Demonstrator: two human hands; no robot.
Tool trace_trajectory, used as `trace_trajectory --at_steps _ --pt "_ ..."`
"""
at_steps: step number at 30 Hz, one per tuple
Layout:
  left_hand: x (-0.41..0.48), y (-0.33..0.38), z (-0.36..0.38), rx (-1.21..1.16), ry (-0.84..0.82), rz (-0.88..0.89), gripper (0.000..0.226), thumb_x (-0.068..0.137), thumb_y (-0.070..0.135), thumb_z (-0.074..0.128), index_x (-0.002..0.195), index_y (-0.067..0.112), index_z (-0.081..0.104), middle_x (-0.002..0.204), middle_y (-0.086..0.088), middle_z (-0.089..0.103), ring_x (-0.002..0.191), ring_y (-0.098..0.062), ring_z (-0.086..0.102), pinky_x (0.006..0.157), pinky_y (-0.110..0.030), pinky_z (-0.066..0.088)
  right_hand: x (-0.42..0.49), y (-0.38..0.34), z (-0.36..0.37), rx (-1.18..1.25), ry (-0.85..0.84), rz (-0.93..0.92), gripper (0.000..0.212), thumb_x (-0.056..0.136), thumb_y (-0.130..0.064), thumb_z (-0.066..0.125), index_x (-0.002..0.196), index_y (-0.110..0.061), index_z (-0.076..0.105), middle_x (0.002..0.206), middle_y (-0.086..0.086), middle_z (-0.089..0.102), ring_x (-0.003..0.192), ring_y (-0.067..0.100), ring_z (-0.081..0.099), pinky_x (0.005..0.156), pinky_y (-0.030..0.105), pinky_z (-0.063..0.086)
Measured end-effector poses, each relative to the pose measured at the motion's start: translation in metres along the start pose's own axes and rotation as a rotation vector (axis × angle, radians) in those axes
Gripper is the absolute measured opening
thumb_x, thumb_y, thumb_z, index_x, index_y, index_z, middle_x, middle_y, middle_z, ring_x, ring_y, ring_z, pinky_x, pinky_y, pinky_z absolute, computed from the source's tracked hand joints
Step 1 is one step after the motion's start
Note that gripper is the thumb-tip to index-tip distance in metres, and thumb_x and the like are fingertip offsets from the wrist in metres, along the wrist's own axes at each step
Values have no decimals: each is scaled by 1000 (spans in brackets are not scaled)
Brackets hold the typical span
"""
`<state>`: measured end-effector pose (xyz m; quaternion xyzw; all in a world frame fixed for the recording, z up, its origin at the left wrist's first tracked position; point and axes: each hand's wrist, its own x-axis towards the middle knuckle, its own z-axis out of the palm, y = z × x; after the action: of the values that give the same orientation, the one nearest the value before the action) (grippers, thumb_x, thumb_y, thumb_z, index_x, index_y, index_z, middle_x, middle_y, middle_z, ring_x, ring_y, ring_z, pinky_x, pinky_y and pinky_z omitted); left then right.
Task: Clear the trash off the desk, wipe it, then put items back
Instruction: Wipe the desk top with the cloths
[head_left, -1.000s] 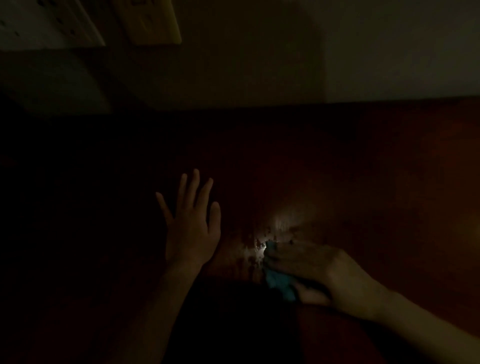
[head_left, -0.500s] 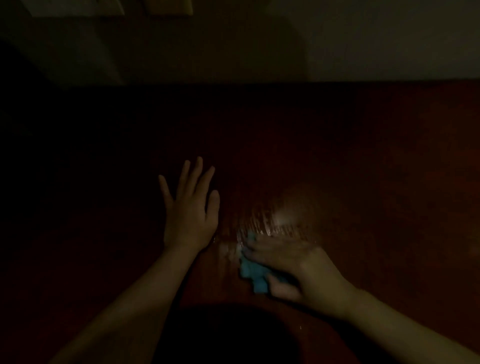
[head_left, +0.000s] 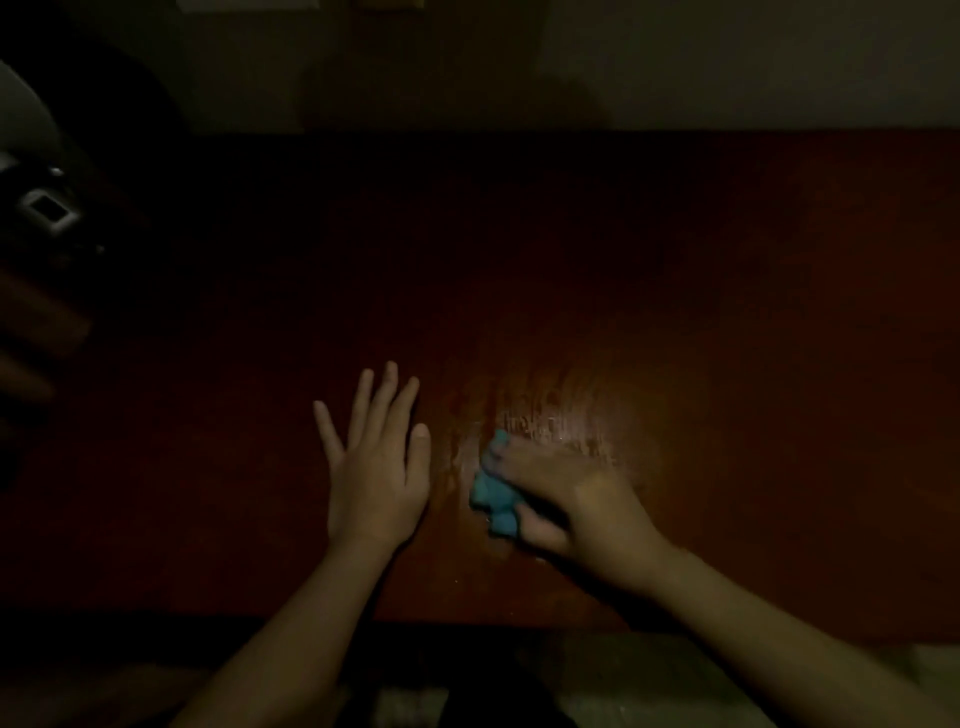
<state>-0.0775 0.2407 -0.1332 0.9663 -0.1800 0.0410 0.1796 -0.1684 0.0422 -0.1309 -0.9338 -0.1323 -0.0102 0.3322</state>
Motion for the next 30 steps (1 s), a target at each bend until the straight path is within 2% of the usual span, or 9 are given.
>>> trace_trajectory --at_steps 4,7,9,11,14,17,20,25,30 --pt "-4 2 -6 -8 28 -24 60 97 46 14 148 20 32 158 4 16 147 -7 -1 115 -42 -21 -62 11 -28 -27 -12 29 48 85 -40 57 132 -32 50 138 -14 49 129 -4 42 112 13 24" --pt "-3 8 -3 -17 28 -24 60 96 46 14 148 20 30 159 3 15 147 -7 -3 115 -42 -21 -55 21 -41 -81 112 143 48 87 -42 53 134 -34 44 136 -16 45 126 2 46 109 22 31" --pt "-3 9 -2 -18 24 -37 60 96 46 14 148 20 30 159 3 14 147 -7 -3 115 -43 -21 -27 15 -32 -116 233 248 47 86 -36 52 132 -29 45 133 -15 41 124 6 44 108 28 26" --pt "-3 10 -1 -32 26 -54 60 96 45 15 148 20 29 159 3 14 147 -7 -3 115 -43 -21 -5 0 -15 -127 263 259 46 87 -36 52 132 -26 50 133 -15 44 124 6 45 108 24 24" --pt "-4 8 1 -52 13 -55 59 96 44 16 148 21 30 159 3 15 146 -7 -2 115 -45 -19 -21 -21 10 -86 90 47 46 84 -36 54 129 -24 57 134 -10 53 125 2 47 109 18 30" --pt "-1 -3 -2 -59 16 -47 60 95 44 15 147 20 33 158 2 18 147 -8 1 116 -46 -16 -56 -25 14 -34 -86 -84 49 83 -36 60 131 -28 56 141 -14 48 132 -3 39 111 27 34" --pt "10 -21 -8 -26 26 -90 61 96 46 14 147 20 32 159 2 17 147 -8 1 116 -48 -15 -68 -10 -3 -68 -128 -134 49 81 -34 64 130 -31 57 139 -15 50 130 -4 41 106 30 41" --pt "35 -23 -7 15 -34 -71 62 95 48 11 149 23 29 159 3 13 147 -8 -3 116 -45 -18 -11 13 -25 -90 57 52 49 84 -36 57 132 -32 48 136 -15 47 127 -2 41 108 14 26" --pt "72 -44 -9 24 -15 -77 62 95 48 12 148 22 30 159 3 14 147 -9 -2 116 -45 -18 80 31 -29 -169 261 248 52 86 -35 60 134 -25 45 134 -16 37 124 3 38 109 31 26"
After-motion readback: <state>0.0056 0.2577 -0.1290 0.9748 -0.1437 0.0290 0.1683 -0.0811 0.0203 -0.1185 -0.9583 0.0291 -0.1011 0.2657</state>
